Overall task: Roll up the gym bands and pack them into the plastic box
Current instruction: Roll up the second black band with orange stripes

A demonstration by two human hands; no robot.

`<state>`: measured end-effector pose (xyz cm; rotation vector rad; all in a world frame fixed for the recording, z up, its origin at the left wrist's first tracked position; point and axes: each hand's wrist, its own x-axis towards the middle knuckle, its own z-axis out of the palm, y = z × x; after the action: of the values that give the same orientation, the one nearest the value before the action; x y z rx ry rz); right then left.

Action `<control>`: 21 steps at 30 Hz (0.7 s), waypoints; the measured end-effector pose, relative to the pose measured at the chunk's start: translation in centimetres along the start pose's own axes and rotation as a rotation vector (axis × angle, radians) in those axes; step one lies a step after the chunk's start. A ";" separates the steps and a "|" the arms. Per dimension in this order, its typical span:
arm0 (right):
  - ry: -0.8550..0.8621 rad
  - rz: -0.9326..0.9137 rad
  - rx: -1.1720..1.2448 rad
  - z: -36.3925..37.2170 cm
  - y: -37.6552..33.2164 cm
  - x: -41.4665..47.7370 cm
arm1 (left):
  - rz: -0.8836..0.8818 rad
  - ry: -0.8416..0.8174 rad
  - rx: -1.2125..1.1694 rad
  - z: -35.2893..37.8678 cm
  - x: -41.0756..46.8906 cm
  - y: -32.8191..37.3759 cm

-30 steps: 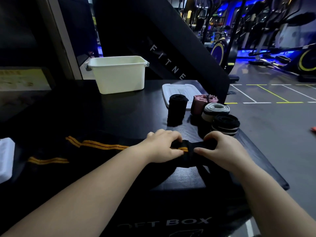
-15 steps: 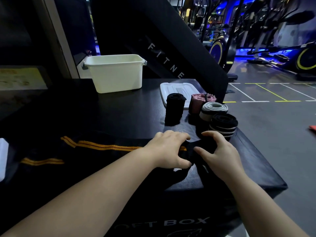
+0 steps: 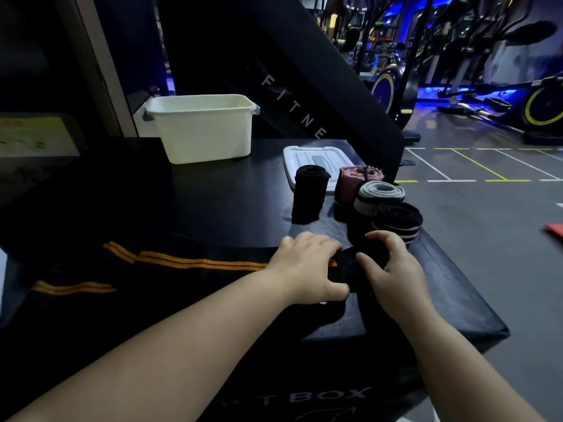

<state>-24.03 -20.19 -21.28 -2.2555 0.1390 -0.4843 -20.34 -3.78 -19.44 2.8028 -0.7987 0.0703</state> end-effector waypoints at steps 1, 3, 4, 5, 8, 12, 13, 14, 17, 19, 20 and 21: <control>-0.001 0.001 -0.001 0.0 0.0 0.0 | 0.007 -0.002 0.019 0.1 -0.1 0.0; 0.000 0.004 -0.006 0.0 0.0 0.0 | 0.029 -0.013 0.061 0.3 -0.2 -0.1; 0.002 0.005 -0.013 0.0 0.0 0.0 | 0.039 -0.021 0.078 0.3 -0.3 -0.2; 0.005 0.003 -0.023 0.0 0.0 0.0 | 0.046 -0.034 0.092 0.4 -0.4 -0.4; 0.014 0.001 -0.043 0.0 -0.1 0.0 | 0.056 -0.084 0.125 0.2 -0.6 -0.7; -0.013 0.009 -0.055 0.0 -0.4 -0.1 | 0.054 -0.142 0.125 0.1 -0.9 -1.0; -0.023 0.006 -0.066 0.0 -0.5 -0.1 | 0.052 -0.152 0.119 0.2 -0.9 -1.0; -0.028 0.001 -0.078 0.0 -0.6 -0.1 | 0.048 -0.160 0.109 0.3 -0.9 -1.1; -0.022 -0.019 -0.139 0.1 -0.9 -0.2 | 0.033 -0.164 0.077 0.3 -0.8 -1.5; -0.017 -0.016 -0.184 0.2 -1.2 -0.3 | 0.025 -0.161 0.080 0.2 -1.1 -1.9; -0.016 -0.014 -0.196 0.2 -1.3 -0.3 | 0.019 -0.162 0.084 0.1 -1.4 -2.2; -0.017 -0.017 -0.204 0.2 -1.4 -0.4 | 0.012 -0.162 0.085 0.0 -1.6 -2.5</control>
<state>-24.35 -19.01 -20.45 -2.4618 0.1674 -0.4779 -20.42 -0.90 -20.17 2.9131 -0.8678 -0.1259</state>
